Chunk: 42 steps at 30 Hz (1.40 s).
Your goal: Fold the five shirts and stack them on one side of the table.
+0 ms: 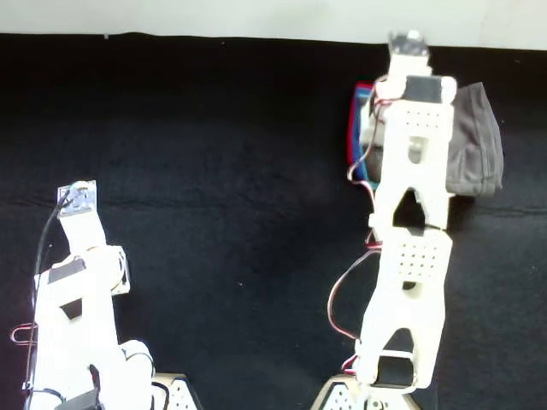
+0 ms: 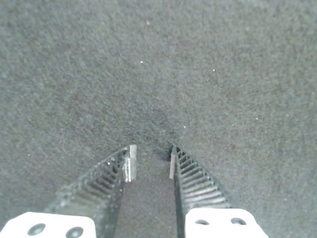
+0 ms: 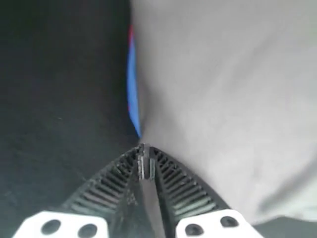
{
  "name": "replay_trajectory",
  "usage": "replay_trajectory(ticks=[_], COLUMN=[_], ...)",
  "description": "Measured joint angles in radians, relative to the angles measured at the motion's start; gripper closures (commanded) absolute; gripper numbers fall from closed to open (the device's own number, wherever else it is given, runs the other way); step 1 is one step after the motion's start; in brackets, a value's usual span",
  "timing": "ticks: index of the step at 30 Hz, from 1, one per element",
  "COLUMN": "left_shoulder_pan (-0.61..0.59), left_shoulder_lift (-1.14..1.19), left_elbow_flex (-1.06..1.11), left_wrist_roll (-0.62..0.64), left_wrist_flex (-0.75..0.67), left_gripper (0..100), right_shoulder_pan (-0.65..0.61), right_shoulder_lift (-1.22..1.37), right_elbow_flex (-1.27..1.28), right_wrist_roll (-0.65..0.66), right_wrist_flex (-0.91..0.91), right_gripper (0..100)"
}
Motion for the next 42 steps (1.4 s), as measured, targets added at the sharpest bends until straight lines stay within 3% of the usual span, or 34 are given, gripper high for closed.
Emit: replay_trajectory(ticks=[2, 6, 9, 14, 20, 28, 35, 42], left_shoulder_pan=[-0.038, -0.199, -0.345, -0.56, -0.769, -0.859, -0.942, -0.977], left_shoulder_lift=[0.003, 0.006, 0.008, 0.127, 0.545, 1.177, 1.568, 1.858], left_elbow_flex=[-0.043, -0.244, -0.442, -0.695, -1.022, -1.688, -2.252, -2.584], left_wrist_roll=[0.0, -0.02, -0.109, -0.249, -0.327, -0.33, -0.348, -0.479], left_wrist_flex=[0.049, 0.281, 0.394, 0.373, 0.256, 0.273, 0.281, 0.281], left_gripper=[86, 85, 81, 76, 76, 77, 77, 77], right_shoulder_pan=[-0.011, -0.021, -0.063, -0.189, -0.298, -0.304, -0.307, -0.307], right_shoulder_lift=[-0.049, -0.173, -0.288, -0.543, -0.839, -1.054, -1.175, -1.204], right_elbow_flex=[-0.052, -0.072, -0.008, 0.264, 0.631, 1.005, 1.148, 1.214], right_wrist_roll=[0.0, 0.0, 0.0, 0.0, 0.0, 0.0, 0.0, 0.058], right_wrist_flex=[0.009, 0.014, 0.014, 0.014, 0.014, 0.014, 0.014, 0.014], right_gripper=[95.2, 83.0, 83.0, 83.0, 83.0, 83.0, 83.0, 83.0])
